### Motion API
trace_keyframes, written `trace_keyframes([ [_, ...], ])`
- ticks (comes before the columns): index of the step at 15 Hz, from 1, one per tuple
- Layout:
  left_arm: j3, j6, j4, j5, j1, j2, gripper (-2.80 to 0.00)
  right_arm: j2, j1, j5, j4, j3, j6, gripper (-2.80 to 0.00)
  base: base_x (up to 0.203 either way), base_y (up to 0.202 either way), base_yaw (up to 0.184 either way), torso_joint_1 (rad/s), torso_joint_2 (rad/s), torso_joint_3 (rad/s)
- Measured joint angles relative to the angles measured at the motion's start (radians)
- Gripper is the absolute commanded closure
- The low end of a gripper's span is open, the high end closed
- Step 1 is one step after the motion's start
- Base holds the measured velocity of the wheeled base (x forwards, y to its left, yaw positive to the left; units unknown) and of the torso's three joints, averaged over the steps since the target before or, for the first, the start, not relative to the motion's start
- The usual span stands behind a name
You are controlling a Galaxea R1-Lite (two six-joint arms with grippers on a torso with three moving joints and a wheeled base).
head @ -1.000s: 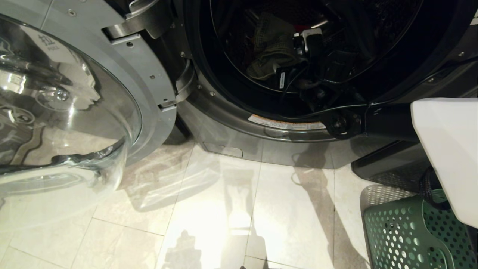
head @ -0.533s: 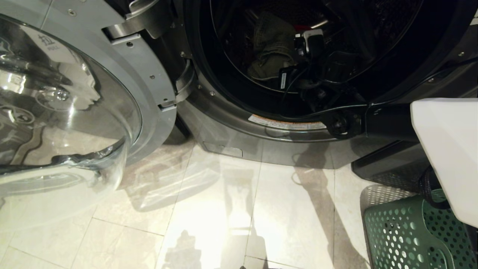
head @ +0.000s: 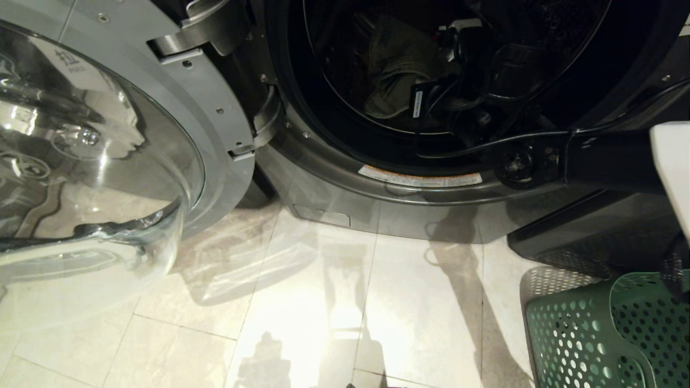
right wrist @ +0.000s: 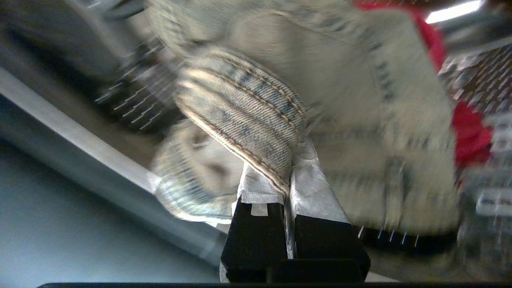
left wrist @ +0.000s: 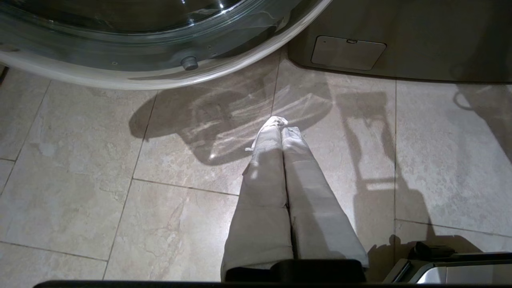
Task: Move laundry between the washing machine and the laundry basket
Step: Pick a cloth and place it into the basket
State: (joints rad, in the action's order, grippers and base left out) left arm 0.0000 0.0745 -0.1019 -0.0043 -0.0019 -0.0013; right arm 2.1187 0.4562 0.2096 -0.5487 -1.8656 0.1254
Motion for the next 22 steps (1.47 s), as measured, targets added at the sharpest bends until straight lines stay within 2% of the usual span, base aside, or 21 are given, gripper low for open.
trace_keyframes([
  [2,0.0,-0.004,0.0,-0.001,0.0,0.0,0.0,-0.112,0.043,0.002,0.057,0.153,-0.044,0.0,0.0,0.0,0.0,0.0,0.0,0.0],
  [6,0.0,-0.016,-0.001,-0.001,0.0,0.0,0.0,-0.369,0.126,0.031,0.086,0.467,-0.074,0.0,0.0,0.0,0.0,0.0,0.0,0.0],
  [9,0.0,-0.017,-0.003,-0.003,0.0,0.0,0.0,-0.576,0.22,0.109,0.094,0.653,-0.069,0.0,0.0,0.0,0.0,0.0,0.0,0.0],
  [12,0.0,-0.017,-0.003,-0.007,0.0,0.0,0.0,-0.76,0.331,0.213,0.113,0.785,-0.035,0.0,0.0,0.0,0.0,0.0,0.0,0.0],
  [17,0.0,-0.014,-0.003,-0.005,0.0,0.0,0.0,-0.984,0.434,0.233,0.278,0.813,-0.015,0.0,0.0,0.0,0.0,0.0,0.0,0.0],
  [20,0.0,-0.014,-0.003,-0.005,0.0,0.0,0.0,-1.063,0.453,0.199,0.334,0.784,-0.01,0.0,0.0,0.0,0.0,0.0,0.0,0.0],
  [22,0.0,-0.014,-0.003,-0.007,0.0,0.0,0.0,-1.099,0.454,0.186,0.427,0.722,-0.007,0.0,0.0,0.0,0.0,0.0,0.0,0.0],
])
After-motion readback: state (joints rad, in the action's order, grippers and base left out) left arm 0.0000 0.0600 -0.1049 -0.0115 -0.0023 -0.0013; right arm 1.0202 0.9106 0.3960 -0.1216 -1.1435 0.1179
